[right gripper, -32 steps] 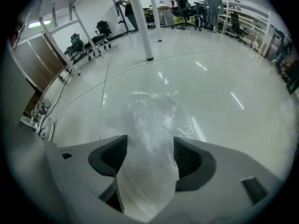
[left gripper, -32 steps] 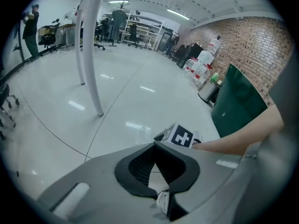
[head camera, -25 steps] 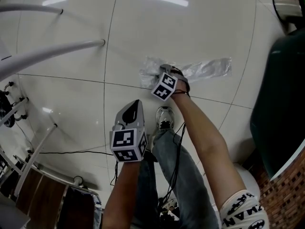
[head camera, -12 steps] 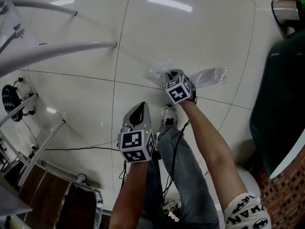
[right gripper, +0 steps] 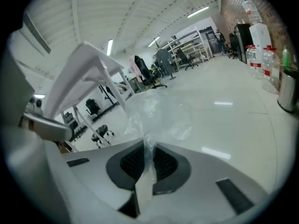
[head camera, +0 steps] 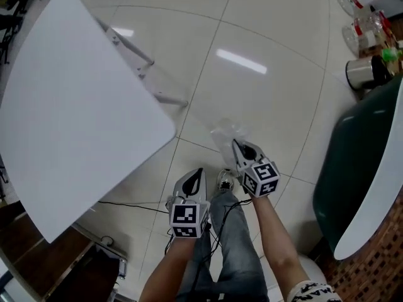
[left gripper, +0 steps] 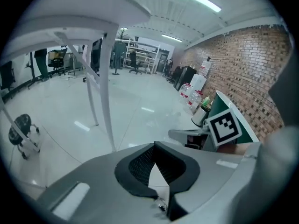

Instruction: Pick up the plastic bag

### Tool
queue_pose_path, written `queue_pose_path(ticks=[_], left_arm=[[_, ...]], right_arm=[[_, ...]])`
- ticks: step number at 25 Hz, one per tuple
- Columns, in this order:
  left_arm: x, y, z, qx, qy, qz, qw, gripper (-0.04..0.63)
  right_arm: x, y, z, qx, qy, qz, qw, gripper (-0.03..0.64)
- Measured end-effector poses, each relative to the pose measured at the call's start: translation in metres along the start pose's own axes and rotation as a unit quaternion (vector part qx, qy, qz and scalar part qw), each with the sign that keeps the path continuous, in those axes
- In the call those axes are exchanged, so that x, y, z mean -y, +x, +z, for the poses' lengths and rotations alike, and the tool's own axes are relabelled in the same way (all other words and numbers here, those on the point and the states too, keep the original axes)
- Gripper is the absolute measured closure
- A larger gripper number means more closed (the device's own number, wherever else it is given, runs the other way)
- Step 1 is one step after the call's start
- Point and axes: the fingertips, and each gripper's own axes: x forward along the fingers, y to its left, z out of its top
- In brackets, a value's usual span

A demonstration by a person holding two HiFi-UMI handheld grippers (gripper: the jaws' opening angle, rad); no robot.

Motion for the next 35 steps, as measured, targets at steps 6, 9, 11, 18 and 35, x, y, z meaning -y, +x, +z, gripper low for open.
queue_pose_path(ticks=[6, 9, 11, 18, 35], left_arm=[[-0.001, -0.088, 0.065, 0.042, 0.002, 0.035, 0.9985, 0.589], [-0.017, -0.145, 0.097, 0.069, -0.009, 0.054, 0.9961, 0.59], [-0.033, -0.185, 0.116, 0.093, -0.019, 0.074, 0.9928, 0.591], [-0.093, -0.312, 0.171, 0.187, -0.075, 0.154, 0.9673, 0.591], [-0.138, -0.477, 0.193, 0.312, -0.128, 0.186, 0.923, 0.589]], right_arm=[[-0.064, -0.078, 0.135, 0.094, 0.017, 0.039, 0.995, 0.604], [-0.114, -0.114, 0.177, 0.113, 0.026, 0.063, 0.991, 0.604], [-0.151, -0.128, 0.2, 0.106, 0.018, 0.085, 0.991, 0.604], [-0.265, -0.156, 0.287, 0.102, -0.055, 0.16, 0.98, 0.604], [-0.456, -0.19, 0.35, 0.134, -0.191, 0.239, 0.943, 0.604]])
